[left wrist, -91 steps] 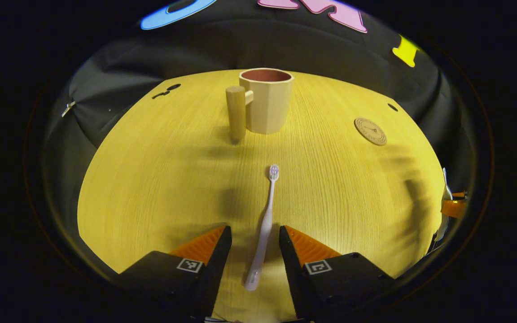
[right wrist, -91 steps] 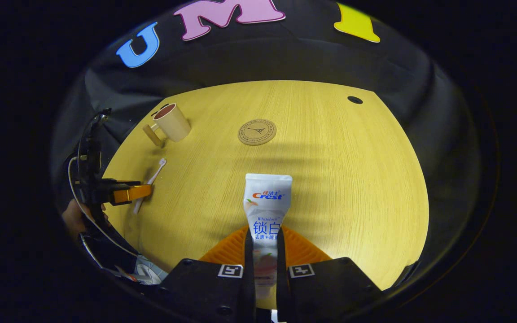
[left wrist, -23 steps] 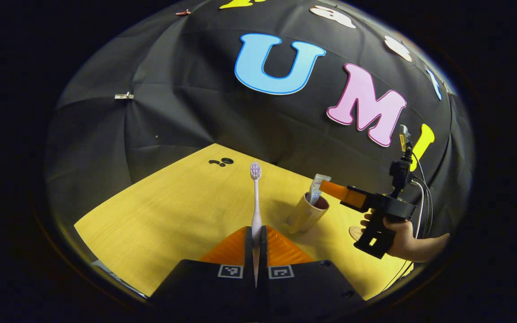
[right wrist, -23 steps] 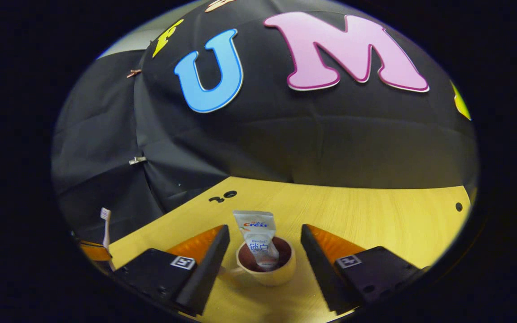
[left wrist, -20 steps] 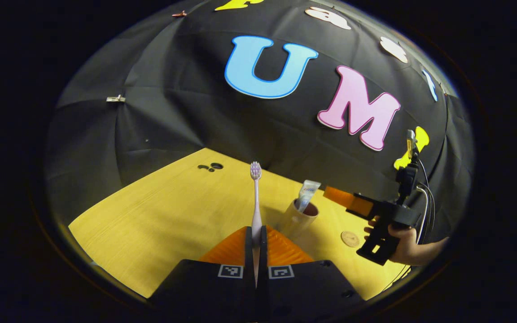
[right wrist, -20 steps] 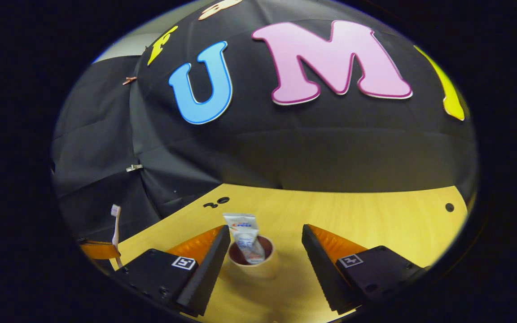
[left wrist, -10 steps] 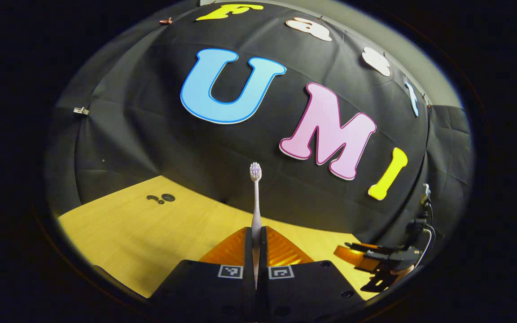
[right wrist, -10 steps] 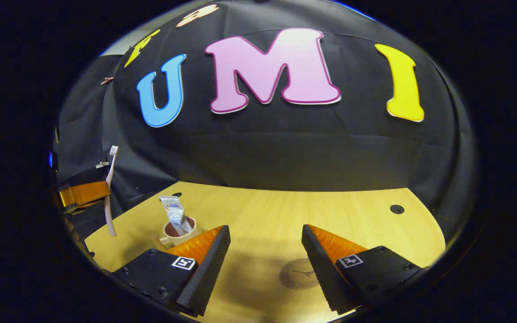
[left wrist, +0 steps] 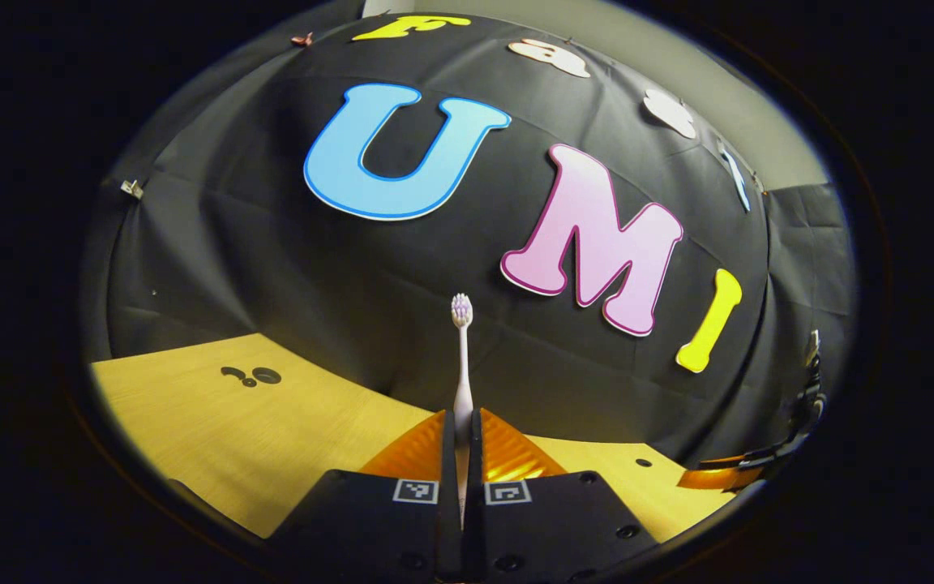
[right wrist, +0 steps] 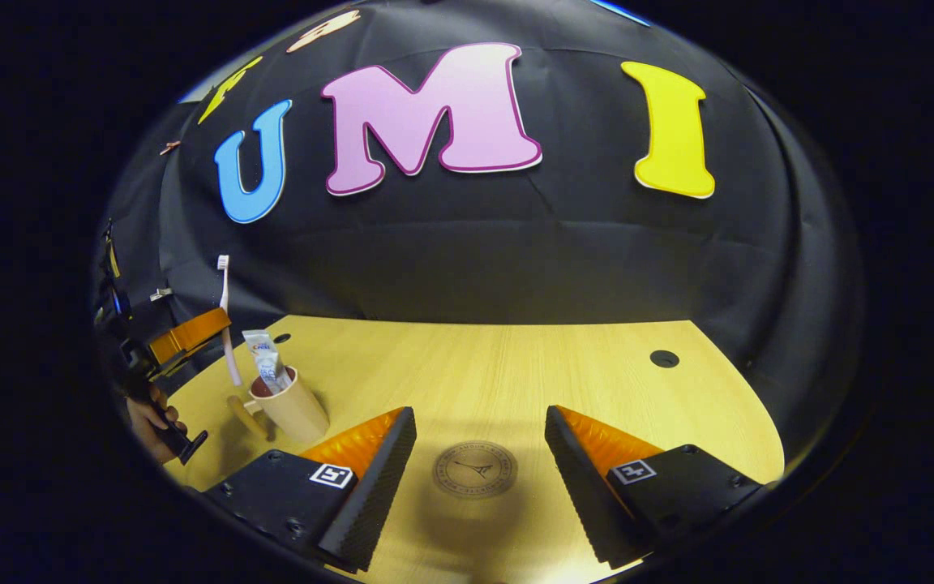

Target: Put the toothbrush and toothpaste on the desktop into the cup, then pick up the cup and place it on the coaster on the desktop.

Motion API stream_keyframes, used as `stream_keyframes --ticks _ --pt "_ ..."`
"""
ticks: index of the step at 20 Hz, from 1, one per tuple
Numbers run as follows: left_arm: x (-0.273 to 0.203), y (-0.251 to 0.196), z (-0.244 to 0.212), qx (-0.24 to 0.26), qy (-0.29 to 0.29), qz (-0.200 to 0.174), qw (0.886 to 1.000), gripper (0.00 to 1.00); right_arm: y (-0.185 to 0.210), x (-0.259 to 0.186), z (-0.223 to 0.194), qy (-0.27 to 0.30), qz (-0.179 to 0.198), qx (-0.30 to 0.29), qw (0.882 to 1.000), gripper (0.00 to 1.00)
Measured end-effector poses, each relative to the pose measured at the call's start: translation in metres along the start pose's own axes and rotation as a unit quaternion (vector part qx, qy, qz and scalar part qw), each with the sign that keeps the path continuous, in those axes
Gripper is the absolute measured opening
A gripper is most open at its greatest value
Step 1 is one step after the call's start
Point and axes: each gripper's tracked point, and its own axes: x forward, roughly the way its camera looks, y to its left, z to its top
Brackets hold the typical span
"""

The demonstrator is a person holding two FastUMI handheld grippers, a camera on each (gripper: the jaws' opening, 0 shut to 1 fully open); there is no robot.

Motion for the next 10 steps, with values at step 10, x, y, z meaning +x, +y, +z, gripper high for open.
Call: stream_keyframes --ticks 10 --pt "0.008 -0.009 -0.035 0.029 -0.004 -0.019 0.999 0.11 0.005 -0.002 -0.029 0.023 0.001 0.002 1.000 0.98"
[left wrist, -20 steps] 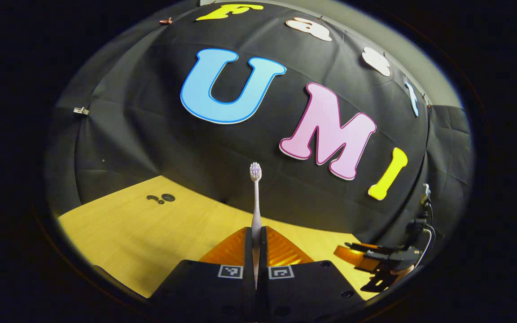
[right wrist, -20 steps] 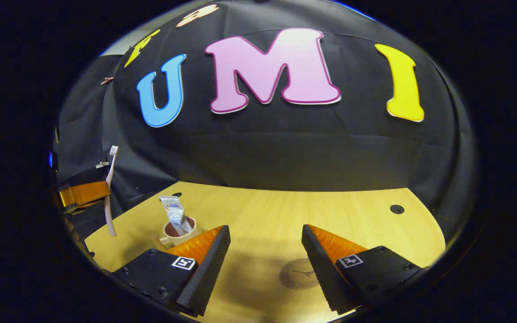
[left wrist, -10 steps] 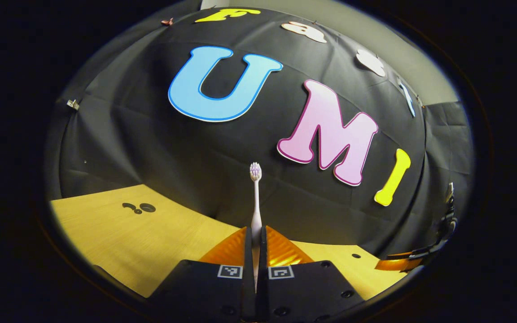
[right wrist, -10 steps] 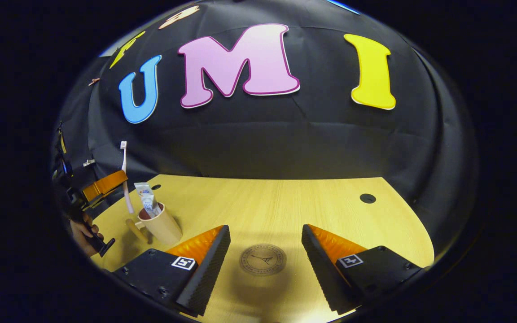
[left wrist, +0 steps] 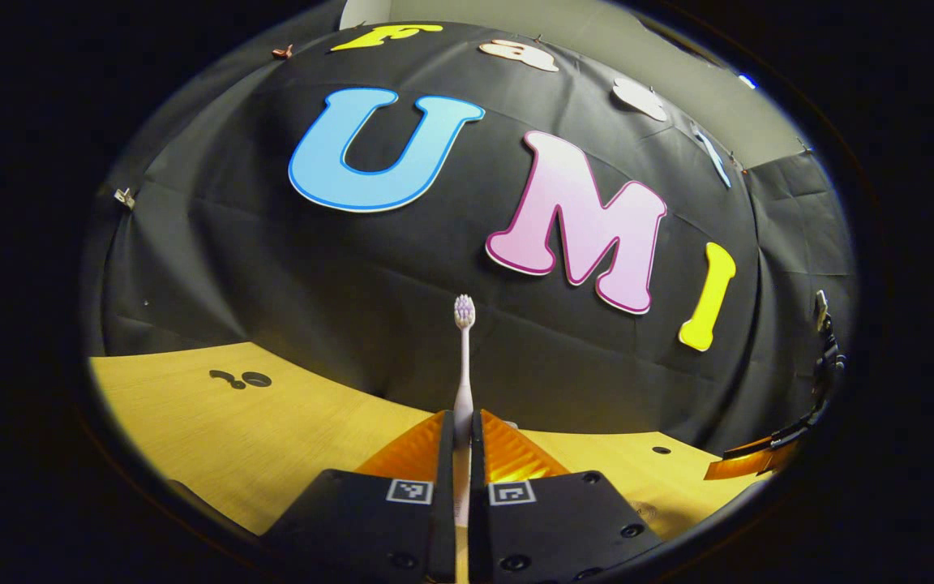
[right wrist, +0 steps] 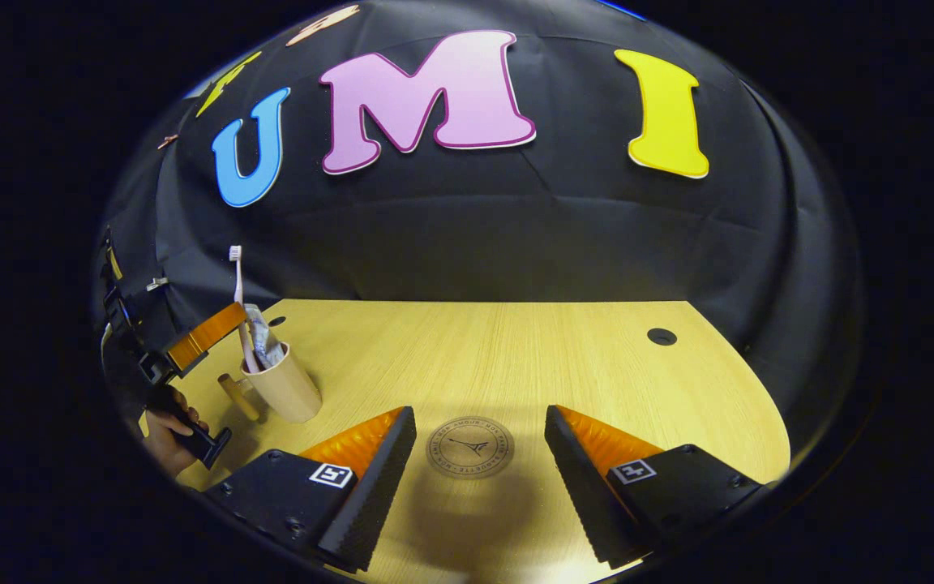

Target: Put the toothbrush and toothpaste on the desktop into the cup, then pick up the cup and place it on the coaster on the desktop.

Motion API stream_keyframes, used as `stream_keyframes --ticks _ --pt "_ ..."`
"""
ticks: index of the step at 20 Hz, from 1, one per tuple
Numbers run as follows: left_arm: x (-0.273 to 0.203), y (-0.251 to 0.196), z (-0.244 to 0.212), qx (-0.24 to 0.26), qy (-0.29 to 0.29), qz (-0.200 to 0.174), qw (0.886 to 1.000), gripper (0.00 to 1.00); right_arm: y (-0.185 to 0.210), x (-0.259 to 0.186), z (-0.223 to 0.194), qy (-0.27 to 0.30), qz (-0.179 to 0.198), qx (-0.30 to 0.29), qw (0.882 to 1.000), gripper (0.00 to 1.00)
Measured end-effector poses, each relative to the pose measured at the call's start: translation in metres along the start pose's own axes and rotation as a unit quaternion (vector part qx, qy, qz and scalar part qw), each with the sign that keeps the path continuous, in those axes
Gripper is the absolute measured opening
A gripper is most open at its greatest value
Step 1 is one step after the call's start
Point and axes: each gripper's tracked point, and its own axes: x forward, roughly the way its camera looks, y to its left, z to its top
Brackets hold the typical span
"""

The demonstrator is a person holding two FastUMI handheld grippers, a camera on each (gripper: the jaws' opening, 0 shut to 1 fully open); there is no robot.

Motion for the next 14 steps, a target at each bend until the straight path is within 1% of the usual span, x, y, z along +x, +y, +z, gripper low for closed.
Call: stream_keyframes --ticks 1,2,3,4,5,6,7,10,14 --pt "-0.002 -0.003 -0.002 0.007 0.008 -0.004 1.000 0.17 0.002 -0.001 -0.001 0.000 0.002 0.000 1.000 0.98" --pt "-0.006 -0.005 0.000 0.019 0.012 -0.003 1.000 0.17 0.003 -0.002 0.001 -0.002 0.001 0.002 1.000 0.98" --pt "-0.009 -0.007 0.004 0.032 0.015 -0.002 0.999 0.43 0.004 -0.005 0.005 -0.010 -0.001 0.004 1.000 0.98" --pt "-0.013 -0.011 0.008 0.042 0.019 -0.006 0.999 0.41 0.005 -0.009 0.010 -0.018 -0.001 0.004 1.000 0.98" --pt "-0.017 -0.015 0.013 0.049 0.023 -0.009 0.998 0.63 0.007 -0.013 0.012 -0.023 0.002 0.003 1.000 0.98" --pt "-0.022 -0.017 0.018 0.053 0.029 -0.010 0.998 0.72 0.009 -0.019 0.013 -0.024 0.006 0.002 1.000 0.98" --pt "-0.027 -0.017 0.020 0.056 0.038 -0.009 0.998 0.94 0.009 -0.024 0.011 -0.020 0.010 0.000 1.000 0.98" --pt "-0.047 -0.016 0.025 0.072 0.074 -0.001 0.995 0.98 0.008 -0.044 0.002 -0.004 0.020 -0.006 1.000 0.98" --pt "-0.071 -0.014 0.020 0.088 0.141 0.002 0.986 0.97 -0.001 -0.071 -0.006 0.007 0.022 -0.004 1.000 0.98"
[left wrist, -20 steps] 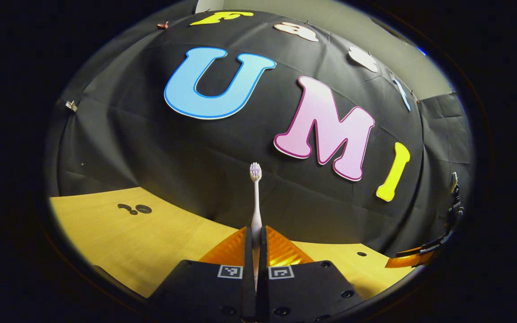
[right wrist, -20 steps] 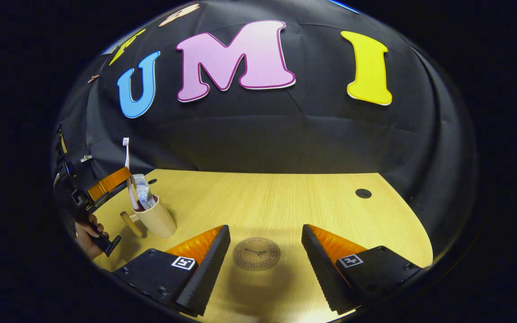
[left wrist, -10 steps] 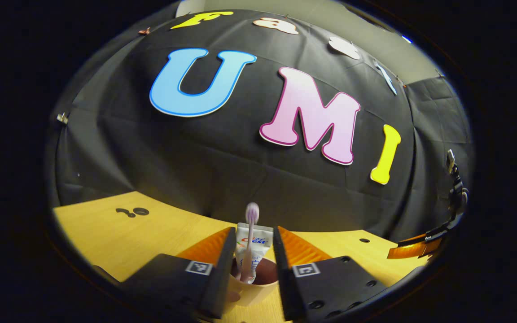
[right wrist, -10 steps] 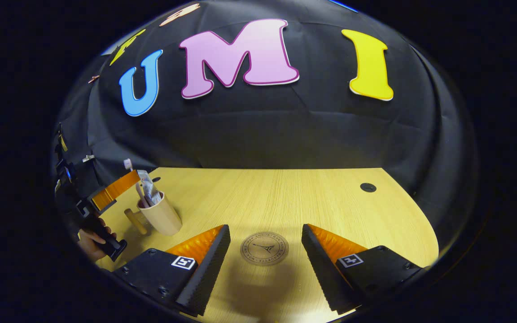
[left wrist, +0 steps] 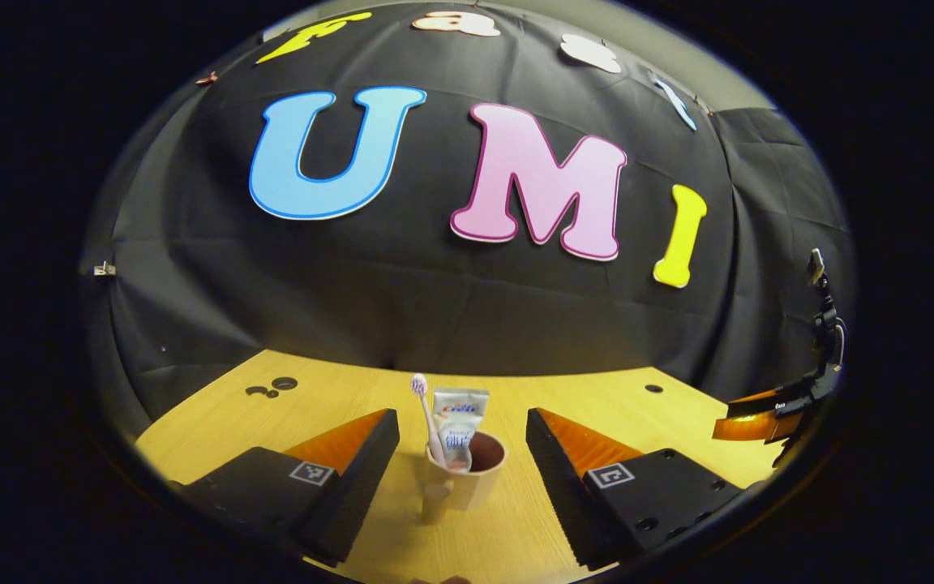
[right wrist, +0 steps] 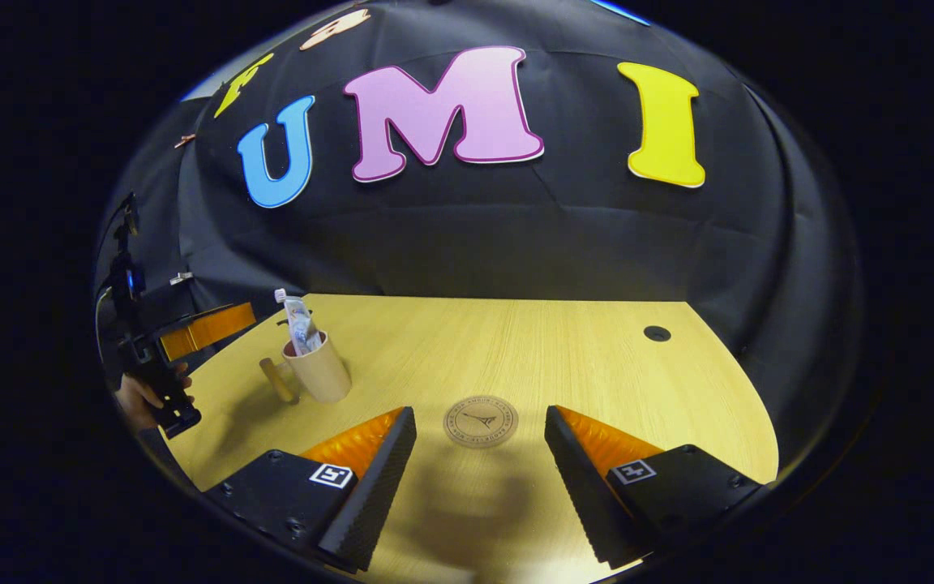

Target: Put the toothbrush and toothpaste on the desktop into the cup, then pick up the cup and place it on the coaster on the desktop.

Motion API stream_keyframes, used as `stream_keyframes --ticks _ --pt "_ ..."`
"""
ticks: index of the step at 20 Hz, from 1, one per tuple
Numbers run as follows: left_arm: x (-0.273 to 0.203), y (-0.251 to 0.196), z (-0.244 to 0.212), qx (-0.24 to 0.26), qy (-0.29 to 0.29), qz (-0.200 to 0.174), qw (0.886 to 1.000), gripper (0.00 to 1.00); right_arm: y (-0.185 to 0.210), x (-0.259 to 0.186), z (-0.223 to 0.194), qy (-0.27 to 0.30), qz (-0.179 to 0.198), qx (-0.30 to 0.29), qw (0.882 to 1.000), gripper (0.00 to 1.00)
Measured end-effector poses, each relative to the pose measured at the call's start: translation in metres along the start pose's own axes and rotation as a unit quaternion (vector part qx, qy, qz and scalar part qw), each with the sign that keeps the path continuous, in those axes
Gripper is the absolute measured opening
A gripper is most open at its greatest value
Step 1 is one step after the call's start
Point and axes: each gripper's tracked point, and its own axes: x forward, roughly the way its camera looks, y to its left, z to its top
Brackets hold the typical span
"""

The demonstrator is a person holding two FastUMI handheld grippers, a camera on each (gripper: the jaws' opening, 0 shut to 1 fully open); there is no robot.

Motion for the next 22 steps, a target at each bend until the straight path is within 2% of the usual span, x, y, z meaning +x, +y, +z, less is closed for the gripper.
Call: stream_keyframes --ticks 7,13,19,22 --pt "0.003 0.002 -0.031 0.001 0.134 -0.003 0.991 0.98 -0.024 -0.047 -0.020 0.023 -0.010 0.008 1.000 0.98" --pt "0.026 0.010 -0.082 0.025 0.256 -0.037 0.966 0.98 -0.041 -0.072 -0.040 0.052 -0.045 0.059 0.996 0.98" --pt "0.047 0.019 -0.104 0.006 0.298 -0.051 0.953 0.97 -0.074 -0.086 -0.057 0.073 -0.087 0.079 0.990 0.98" --pt "0.052 0.020 -0.109 -0.011 0.306 -0.062 0.950 0.94 -0.079 -0.085 -0.057 0.075 -0.093 0.086 0.989 0.98"
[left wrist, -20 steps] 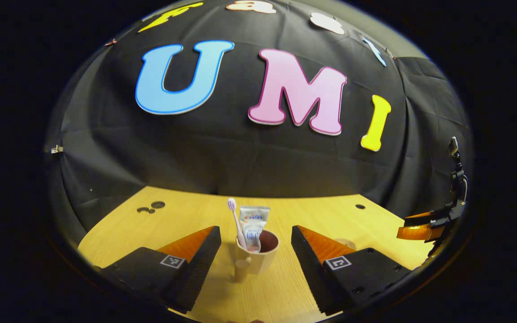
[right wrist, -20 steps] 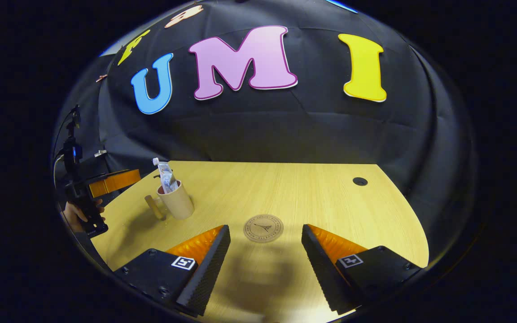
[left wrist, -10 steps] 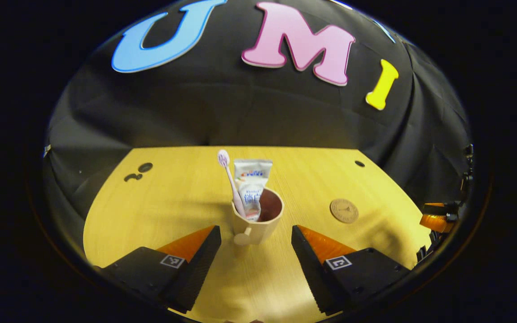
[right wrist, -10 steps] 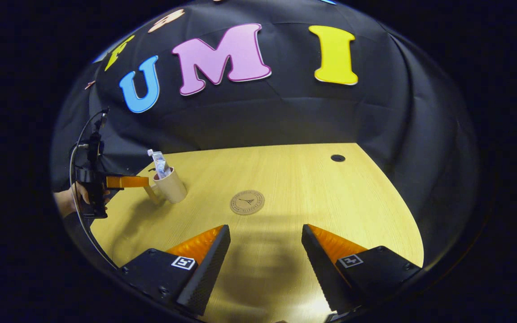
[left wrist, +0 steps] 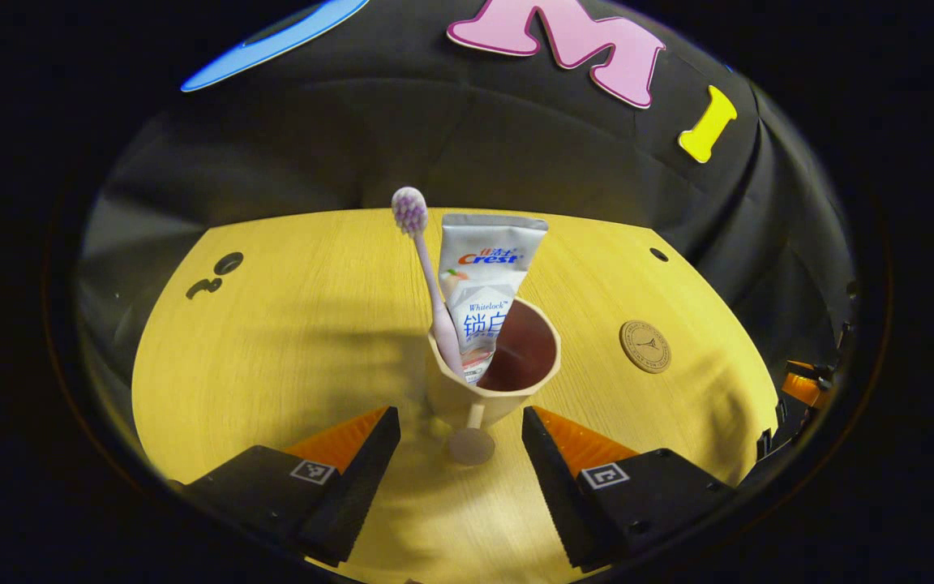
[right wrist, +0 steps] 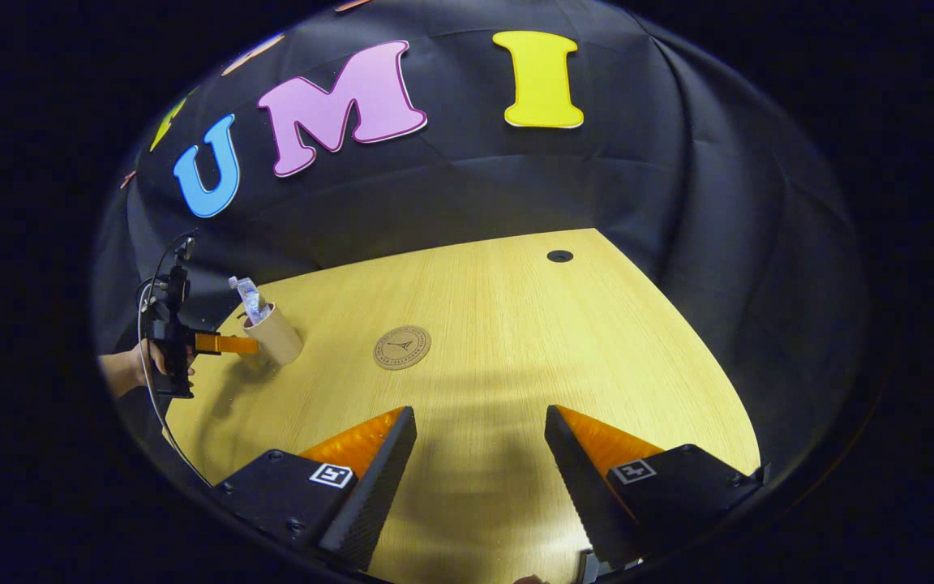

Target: Put the toothbrush and toothpaste on the desktop into the cup, then pick up the cup and place it on the coaster on the desktop.

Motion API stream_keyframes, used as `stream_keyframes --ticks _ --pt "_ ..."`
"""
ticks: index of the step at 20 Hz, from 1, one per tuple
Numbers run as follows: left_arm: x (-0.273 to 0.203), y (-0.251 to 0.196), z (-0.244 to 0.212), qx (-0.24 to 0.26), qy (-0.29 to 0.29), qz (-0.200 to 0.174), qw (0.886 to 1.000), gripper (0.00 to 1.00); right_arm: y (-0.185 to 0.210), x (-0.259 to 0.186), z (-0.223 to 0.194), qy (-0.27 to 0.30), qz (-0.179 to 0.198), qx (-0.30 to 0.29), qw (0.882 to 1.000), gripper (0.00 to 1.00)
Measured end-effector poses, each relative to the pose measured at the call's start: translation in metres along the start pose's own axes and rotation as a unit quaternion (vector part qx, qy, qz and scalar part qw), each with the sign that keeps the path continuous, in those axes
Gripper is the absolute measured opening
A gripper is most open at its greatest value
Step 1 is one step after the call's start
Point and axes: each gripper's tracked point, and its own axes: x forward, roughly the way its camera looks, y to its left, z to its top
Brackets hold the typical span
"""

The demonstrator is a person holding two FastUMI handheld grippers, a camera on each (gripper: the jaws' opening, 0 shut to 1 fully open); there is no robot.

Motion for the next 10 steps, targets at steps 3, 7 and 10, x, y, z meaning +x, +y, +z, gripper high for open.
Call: stream_keyframes --ticks 3,7,10 --pt "0.003 -0.002 -0.001 -0.015 0.004 -0.015 1.000 0.86 0.001 0.003 0.000 0.001 0.000 0.001 1.000 0.98" --pt "0.005 -0.010 -0.001 -0.025 0.005 -0.032 0.999 0.75 0.006 0.006 -0.008 0.014 0.004 0.003 1.000 0.98" --pt "0.009 -0.015 -0.002 -0.023 0.008 -0.033 0.999 0.60 0.007 0.006 -0.011 0.018 0.005 0.004 1.000 0.98"
